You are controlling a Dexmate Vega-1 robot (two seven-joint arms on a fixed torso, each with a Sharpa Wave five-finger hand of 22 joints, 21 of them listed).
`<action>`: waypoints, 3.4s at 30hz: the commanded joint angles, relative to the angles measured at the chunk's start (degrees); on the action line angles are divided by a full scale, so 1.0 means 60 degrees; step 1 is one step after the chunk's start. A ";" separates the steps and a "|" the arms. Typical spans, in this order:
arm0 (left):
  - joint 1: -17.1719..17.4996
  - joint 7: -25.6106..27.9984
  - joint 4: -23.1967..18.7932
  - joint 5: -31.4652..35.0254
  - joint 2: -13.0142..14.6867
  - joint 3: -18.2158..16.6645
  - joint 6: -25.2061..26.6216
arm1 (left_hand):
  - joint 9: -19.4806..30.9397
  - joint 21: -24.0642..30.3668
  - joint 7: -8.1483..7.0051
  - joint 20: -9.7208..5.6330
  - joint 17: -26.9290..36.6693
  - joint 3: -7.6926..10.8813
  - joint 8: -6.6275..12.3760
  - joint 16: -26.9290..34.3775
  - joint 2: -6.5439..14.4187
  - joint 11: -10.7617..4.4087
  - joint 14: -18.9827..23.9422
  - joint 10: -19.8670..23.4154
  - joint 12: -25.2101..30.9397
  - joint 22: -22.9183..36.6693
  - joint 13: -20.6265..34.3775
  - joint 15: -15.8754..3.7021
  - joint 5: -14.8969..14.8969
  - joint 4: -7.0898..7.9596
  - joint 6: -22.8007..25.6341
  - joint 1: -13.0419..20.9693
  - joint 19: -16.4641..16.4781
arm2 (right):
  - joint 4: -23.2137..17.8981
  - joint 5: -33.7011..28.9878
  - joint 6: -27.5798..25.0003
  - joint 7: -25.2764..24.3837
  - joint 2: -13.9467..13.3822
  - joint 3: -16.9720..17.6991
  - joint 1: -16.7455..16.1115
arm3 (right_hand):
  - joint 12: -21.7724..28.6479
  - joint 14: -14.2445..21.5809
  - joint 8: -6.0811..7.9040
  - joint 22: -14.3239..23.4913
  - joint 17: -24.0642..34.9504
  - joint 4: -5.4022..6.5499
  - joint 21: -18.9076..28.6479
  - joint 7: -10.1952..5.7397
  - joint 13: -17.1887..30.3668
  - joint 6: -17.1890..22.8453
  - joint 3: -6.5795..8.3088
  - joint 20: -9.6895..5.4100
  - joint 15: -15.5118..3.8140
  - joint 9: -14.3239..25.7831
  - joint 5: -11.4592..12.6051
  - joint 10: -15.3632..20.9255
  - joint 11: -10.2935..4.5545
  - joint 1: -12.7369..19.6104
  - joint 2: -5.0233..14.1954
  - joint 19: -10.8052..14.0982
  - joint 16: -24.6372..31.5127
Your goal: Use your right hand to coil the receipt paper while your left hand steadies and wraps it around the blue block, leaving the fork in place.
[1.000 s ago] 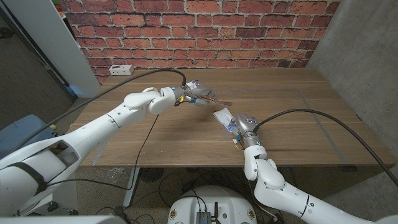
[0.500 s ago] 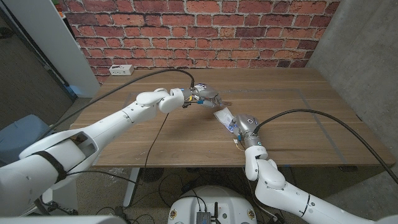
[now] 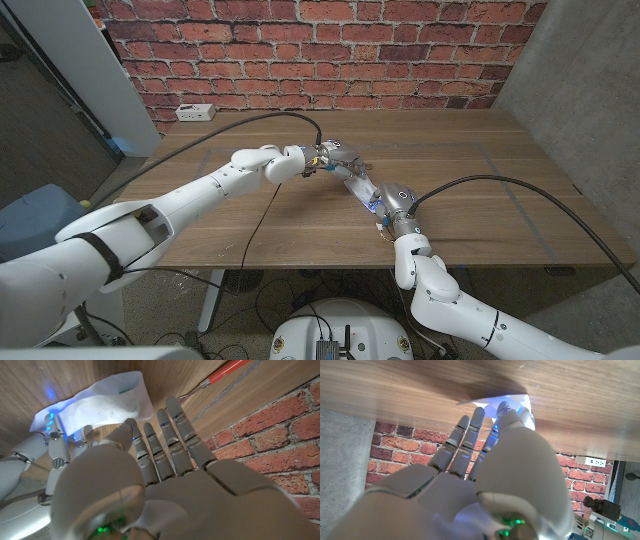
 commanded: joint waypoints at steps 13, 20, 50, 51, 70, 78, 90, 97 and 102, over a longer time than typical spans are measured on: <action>-0.0452 -0.0130 0.0648 0.0379 -0.0386 0.0845 0.0023 | 0.0006 0.0264 0.0329 -0.0752 -0.0055 -0.0014 -0.0029 0.0050 -0.0018 0.0175 0.0588 0.0490 0.0181 -0.0005 0.0197 -0.1396 0.0193 -0.0086 0.0346 0.0717 0.0565 | -0.0013 0.0237 -0.0099 -0.0159 0.0001 0.0055 0.0031 | -0.0118 -0.0063 -0.0117 -0.0004 -0.0006 0.0051 0.0074 0.0065 0.0018 -0.0186 0.0011 -0.0016 -0.1516 0.0020 -0.0033 -0.0197 0.0068 -0.0031 -0.0038 0.0000 -0.0201; -0.0383 0.0888 0.0587 0.1080 -0.0301 0.1070 0.0145 | 0.0008 0.0448 0.0738 -0.0974 0.0089 -0.0166 0.0139 0.0301 -0.0037 0.0269 0.1193 0.0906 0.0300 0.0014 0.0369 -0.1438 0.0151 -0.0120 0.1192 0.1538 0.0819 | -0.0113 0.0416 -0.0282 -0.0052 0.0002 0.0110 0.0013 | -0.0515 -0.0340 -0.0287 -0.0023 -0.0252 0.0226 0.0110 -0.0100 -0.0061 -0.1179 -0.0087 0.0124 -0.1432 0.0070 -0.0053 -0.0920 0.0154 -0.0477 -0.0160 -0.0065 -0.0780; -0.0226 0.1265 -0.0063 0.2114 0.0069 0.1360 0.0330 | 0.0912 0.1884 0.2167 -0.1310 0.2598 -0.2356 0.0701 0.1349 -0.0460 0.0335 0.1634 0.0768 0.1529 0.0179 0.2118 -0.1445 0.0018 -0.0079 0.3923 0.4460 0.0656 | -0.0867 0.1417 -0.2529 0.1716 -0.0287 -0.0239 0.0889 | -0.2413 -0.3231 -0.0336 -0.0105 -0.0852 0.0786 -0.0457 -0.0901 -0.0361 -0.5711 -0.0643 0.0845 -0.0737 0.0025 0.0526 -0.5049 0.0327 -0.2762 -0.0990 -0.1420 -0.2947; -0.0228 0.1268 -0.0055 0.2111 0.0066 0.1359 0.0317 | 0.0912 0.1924 0.2184 -0.1311 0.2598 -0.2381 0.0678 0.1349 -0.0464 0.0359 0.1671 0.0749 0.1542 0.0185 0.2135 -0.1449 0.0020 -0.0073 0.3915 0.4508 0.0661 | -0.0883 0.1475 -0.2569 0.1702 -0.0311 -0.0276 0.0926 | -0.2389 -0.3595 -0.0373 -0.0112 -0.0895 0.0826 -0.0614 -0.0977 -0.0400 -0.6267 -0.0741 0.0970 -0.0584 0.0025 0.0654 -0.5320 0.0353 -0.2961 -0.1106 -0.1739 -0.3070; -0.0197 0.1412 0.0112 0.2004 0.0040 0.1345 0.0168 | 0.0983 0.2723 0.2464 -0.1326 0.2713 -0.2812 0.0478 0.1342 -0.0583 0.0584 0.2206 0.1154 0.1838 0.0229 0.2193 -0.1468 0.0074 -0.0010 0.4256 0.5430 0.0732 | -0.1847 0.6011 0.0867 -0.0464 -0.0571 0.4101 -0.1958 | -0.2147 -0.6726 -0.0118 -0.0124 -0.1160 0.2251 -0.1337 -0.0497 -0.0594 -0.9951 -0.3090 0.1578 0.0713 0.0066 0.0743 -0.8220 0.0923 -0.6457 -0.2374 -0.4553 -0.3059; 0.0152 0.1809 -0.0862 0.3132 0.0405 0.1370 0.1263 | 0.0859 0.2878 0.1084 -0.0931 0.2150 -0.3105 -0.0188 0.0468 -0.0396 -0.0021 0.1492 0.0424 0.1220 0.0021 0.1918 -0.1438 0.0051 0.0495 0.2761 0.4510 0.0476 | -0.1450 0.6558 0.2711 -0.1707 -0.0332 0.4553 -0.2564 | -0.2084 -0.6627 -0.0057 -0.0128 -0.1172 0.2501 -0.1318 -0.0216 -0.0605 -0.9768 -0.3222 0.1781 0.0839 0.0067 0.0752 -0.8054 0.1115 -0.6875 -0.2161 -0.4553 -0.2977; 0.0402 0.0658 -0.1828 0.3214 0.0720 0.1035 0.1727 | 0.0232 0.1232 -0.0512 0.0800 0.0748 -0.3926 -0.0482 -0.1215 -0.0923 0.0248 -0.1284 -0.2047 -0.0654 -0.0096 0.1402 -0.0778 0.0233 0.1355 -0.2834 0.1527 -0.1168 | -0.1307 0.6865 0.3599 -0.2304 -0.0425 0.4669 -0.2716 | -0.2069 -0.6475 -0.0087 -0.0135 -0.1198 0.2594 -0.1285 -0.0155 -0.0616 -0.9801 -0.3259 0.1797 0.0808 0.0058 0.0792 -0.7981 0.1091 -0.6998 -0.1980 -0.4492 -0.2902; 0.0837 0.1573 -0.2082 0.3436 0.0879 0.0696 0.2235 | -0.0015 0.0103 -0.0845 0.1550 0.0453 -0.4138 -0.0412 -0.1410 -0.0800 0.0043 -0.2853 -0.3702 -0.0897 -0.0068 0.1163 -0.0158 0.0461 0.1571 -0.4480 0.0814 -0.2682 | -0.1244 0.6911 0.3846 -0.2458 -0.0473 0.4653 -0.2702 | -0.2059 -0.6432 -0.0093 -0.0138 -0.1224 0.2584 -0.1276 -0.0140 -0.0621 -0.9810 -0.3274 0.1799 0.0790 0.0054 0.0810 -0.7938 0.1085 -0.6973 -0.1952 -0.4472 -0.2891; 0.1095 0.1907 -0.2290 0.3338 0.0965 0.0419 0.2527 | -0.0041 -0.0329 -0.0834 0.1642 0.0337 -0.4195 -0.0382 -0.1448 -0.0688 -0.0068 -0.3447 -0.4168 -0.0858 -0.0060 0.1020 0.0081 0.0516 0.1677 -0.4866 0.0531 -0.3263 | -0.1172 0.6936 0.4118 -0.2546 -0.0488 0.4653 -0.2715 | -0.2048 -0.6408 -0.0091 -0.0140 -0.1240 0.2576 -0.1267 -0.0127 -0.0624 -0.9802 -0.3278 0.1811 0.0793 0.0052 0.0822 -0.7898 0.1111 -0.6950 -0.1928 -0.4450 -0.2885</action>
